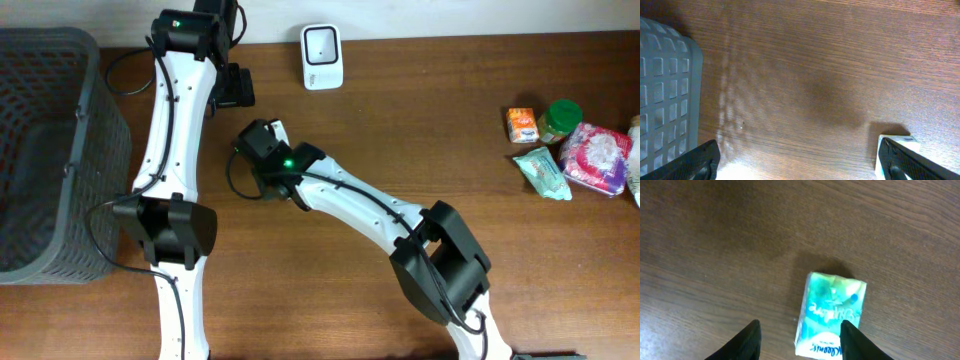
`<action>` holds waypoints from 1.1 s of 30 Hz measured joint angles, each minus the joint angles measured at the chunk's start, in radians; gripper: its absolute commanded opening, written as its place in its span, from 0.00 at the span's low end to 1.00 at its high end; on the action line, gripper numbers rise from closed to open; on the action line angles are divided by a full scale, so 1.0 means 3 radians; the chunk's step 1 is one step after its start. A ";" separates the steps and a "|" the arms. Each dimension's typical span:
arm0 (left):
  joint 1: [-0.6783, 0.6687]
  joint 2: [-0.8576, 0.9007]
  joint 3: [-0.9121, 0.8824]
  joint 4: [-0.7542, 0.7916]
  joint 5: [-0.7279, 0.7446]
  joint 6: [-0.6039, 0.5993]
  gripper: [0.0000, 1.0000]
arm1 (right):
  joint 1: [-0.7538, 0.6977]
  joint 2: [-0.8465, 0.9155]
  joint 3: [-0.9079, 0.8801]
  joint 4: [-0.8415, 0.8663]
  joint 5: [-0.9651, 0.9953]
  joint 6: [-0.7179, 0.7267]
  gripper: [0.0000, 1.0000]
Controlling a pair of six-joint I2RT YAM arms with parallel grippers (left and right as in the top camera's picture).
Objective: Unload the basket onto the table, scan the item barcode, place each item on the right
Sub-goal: 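Withdraw the right gripper toward the far right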
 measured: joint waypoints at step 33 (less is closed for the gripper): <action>0.0000 0.0000 0.0000 0.0003 0.0001 0.0000 0.99 | -0.2963 0.0219 -0.0821 -0.0362 -0.4559 -0.1148 0.08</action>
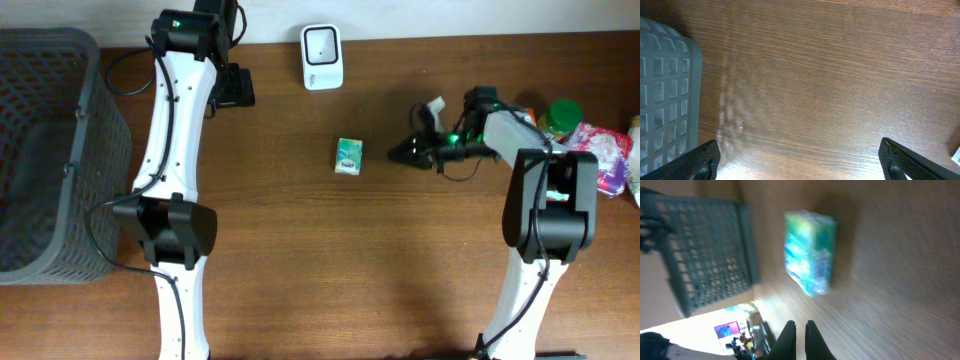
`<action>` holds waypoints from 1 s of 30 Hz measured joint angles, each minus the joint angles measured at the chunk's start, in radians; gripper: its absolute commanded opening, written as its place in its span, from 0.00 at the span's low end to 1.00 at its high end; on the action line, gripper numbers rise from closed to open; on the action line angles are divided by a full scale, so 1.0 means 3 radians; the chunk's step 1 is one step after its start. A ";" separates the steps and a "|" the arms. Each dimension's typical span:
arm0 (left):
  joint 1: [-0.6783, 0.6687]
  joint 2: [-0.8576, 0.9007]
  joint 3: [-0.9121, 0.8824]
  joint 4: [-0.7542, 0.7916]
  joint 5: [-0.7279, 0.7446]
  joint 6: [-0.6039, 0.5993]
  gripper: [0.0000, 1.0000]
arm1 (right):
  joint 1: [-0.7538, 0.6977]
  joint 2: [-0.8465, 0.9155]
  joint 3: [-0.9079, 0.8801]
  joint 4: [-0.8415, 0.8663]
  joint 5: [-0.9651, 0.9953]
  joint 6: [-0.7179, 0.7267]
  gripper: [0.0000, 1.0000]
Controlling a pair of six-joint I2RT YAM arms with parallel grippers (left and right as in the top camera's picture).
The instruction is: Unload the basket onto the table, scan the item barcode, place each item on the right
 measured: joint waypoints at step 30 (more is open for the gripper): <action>0.0000 0.0000 0.0000 -0.0001 0.0000 0.0000 0.99 | 0.2448 -0.0167 0.0669 0.0411 0.5688 0.1326 0.66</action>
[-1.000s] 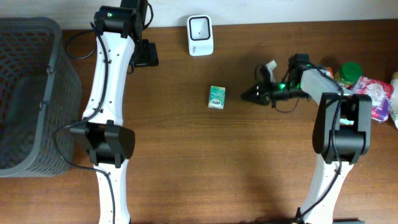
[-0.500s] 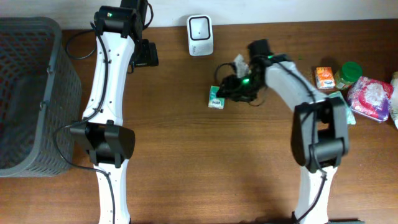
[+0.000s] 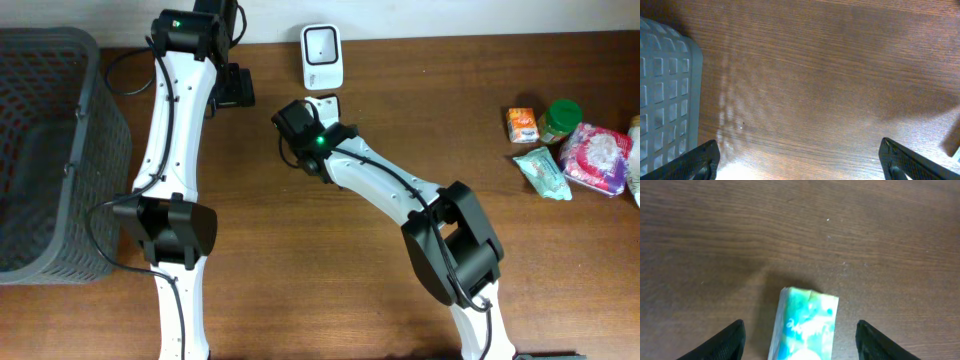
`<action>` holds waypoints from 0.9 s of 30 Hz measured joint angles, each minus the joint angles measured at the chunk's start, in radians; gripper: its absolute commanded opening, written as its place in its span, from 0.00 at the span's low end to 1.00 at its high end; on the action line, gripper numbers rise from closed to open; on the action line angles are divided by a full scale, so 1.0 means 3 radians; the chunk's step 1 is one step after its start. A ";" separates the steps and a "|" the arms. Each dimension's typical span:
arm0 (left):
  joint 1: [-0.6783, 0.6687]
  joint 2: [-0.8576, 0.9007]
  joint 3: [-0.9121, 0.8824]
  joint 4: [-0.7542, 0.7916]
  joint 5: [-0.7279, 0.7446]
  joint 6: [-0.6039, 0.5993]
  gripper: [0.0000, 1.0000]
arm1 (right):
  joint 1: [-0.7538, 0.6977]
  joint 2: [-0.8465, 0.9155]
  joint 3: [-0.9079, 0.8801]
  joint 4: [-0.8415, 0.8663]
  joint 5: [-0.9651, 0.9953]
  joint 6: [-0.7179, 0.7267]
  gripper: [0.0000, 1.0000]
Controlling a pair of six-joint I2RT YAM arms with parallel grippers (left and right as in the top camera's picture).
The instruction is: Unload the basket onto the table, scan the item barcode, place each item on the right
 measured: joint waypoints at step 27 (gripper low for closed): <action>0.0000 0.0000 0.0000 -0.0001 -0.0001 0.0000 0.99 | -0.1106 0.0317 0.0660 -0.0612 -0.3663 -0.0380 0.04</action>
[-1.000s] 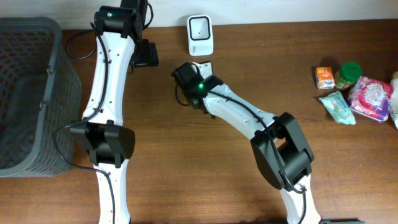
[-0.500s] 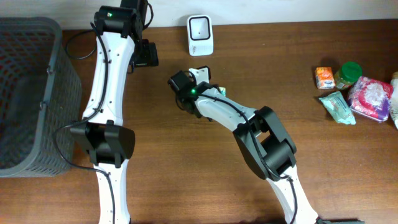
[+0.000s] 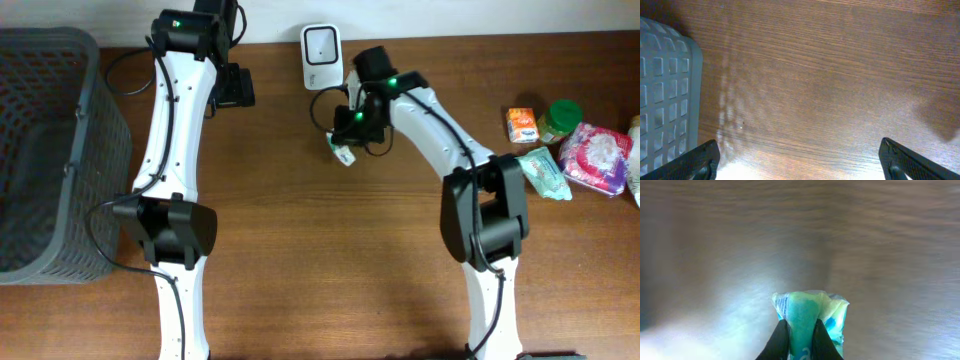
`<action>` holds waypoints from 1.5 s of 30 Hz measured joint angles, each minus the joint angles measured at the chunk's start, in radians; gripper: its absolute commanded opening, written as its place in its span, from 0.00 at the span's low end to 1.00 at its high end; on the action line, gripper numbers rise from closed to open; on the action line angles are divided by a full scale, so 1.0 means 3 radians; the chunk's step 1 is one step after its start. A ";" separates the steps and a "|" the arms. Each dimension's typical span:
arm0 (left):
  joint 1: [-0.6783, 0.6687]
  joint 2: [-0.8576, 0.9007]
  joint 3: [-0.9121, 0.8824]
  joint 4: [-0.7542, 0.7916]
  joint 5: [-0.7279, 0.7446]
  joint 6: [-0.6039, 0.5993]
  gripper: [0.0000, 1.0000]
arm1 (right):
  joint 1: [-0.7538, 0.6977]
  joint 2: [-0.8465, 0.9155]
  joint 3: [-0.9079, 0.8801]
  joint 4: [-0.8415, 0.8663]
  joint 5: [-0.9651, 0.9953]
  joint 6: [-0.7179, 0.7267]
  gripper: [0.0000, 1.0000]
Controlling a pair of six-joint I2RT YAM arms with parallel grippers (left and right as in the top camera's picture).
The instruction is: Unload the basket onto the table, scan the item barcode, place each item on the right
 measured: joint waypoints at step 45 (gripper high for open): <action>0.0000 0.0000 0.0000 -0.0001 0.0001 0.0000 0.99 | 0.0067 -0.0187 -0.0877 -0.0009 0.0191 -0.1534 0.15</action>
